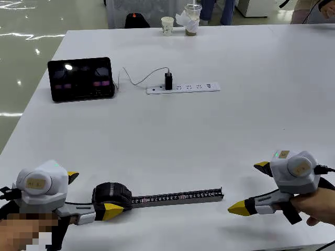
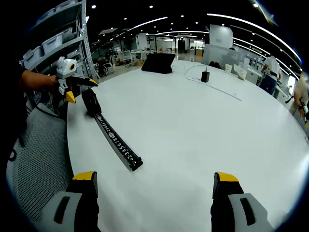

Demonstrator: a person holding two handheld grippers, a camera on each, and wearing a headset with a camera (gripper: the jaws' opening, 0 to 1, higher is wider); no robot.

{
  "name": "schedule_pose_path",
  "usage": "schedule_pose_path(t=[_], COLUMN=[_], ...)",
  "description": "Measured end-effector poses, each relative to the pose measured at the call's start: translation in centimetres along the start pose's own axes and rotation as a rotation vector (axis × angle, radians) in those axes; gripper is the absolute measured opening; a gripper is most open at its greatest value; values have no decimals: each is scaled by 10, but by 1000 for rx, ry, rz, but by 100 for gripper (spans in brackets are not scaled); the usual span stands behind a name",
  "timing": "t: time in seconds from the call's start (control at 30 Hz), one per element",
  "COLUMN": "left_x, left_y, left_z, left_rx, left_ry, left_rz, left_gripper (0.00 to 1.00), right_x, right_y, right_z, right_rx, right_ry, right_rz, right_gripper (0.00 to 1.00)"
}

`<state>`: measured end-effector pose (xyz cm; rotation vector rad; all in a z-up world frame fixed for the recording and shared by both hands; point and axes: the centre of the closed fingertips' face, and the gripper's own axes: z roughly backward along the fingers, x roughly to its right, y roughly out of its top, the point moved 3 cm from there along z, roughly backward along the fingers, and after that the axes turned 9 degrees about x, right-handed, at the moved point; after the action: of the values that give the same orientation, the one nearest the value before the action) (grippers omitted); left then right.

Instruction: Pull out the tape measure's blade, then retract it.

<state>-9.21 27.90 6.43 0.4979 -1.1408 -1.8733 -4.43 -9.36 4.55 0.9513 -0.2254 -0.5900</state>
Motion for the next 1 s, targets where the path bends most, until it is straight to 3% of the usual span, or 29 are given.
schedule_pose_path(t=[0.07, 0.13, 0.27, 0.4, 0.43, 0.5, 0.87, 1.0], left_x=[2, 0, 0, -3, -5, -5, -11, -9], left_y=[0, -3, -6, -6, -9, -14, -25, -25], left_z=[3, 7, 13, 26, 30, 36, 55, 57], left_rx=[9, -4, 20, 67, 74, 79, 94, 101], left_ry=[4, 43, 65, 100, 106, 113, 156, 156], left_rz=[-19, -58, -33, 5, -5, -8, -5, -2], left_gripper=[99, 99, 99, 99, 99, 99, 99, 99], right_x=[-1, -3, -5, -4, -1, -1, -16, -11], right_y=[0, -2, -8, -8, -7, -2, -22, -31], right_z=[4, 10, 22, 35, 39, 46, 65, 69], right_rx=[17, 23, 51, 106, 126, 194, 154, 117], right_ry=[-12, -22, -48, -80, -110, -129, -126, -144], right_rz=[15, 21, 11, 27, 31, 8, -25, -46], right_gripper=[99, 99, 99, 99, 99, 99, 99, 99])
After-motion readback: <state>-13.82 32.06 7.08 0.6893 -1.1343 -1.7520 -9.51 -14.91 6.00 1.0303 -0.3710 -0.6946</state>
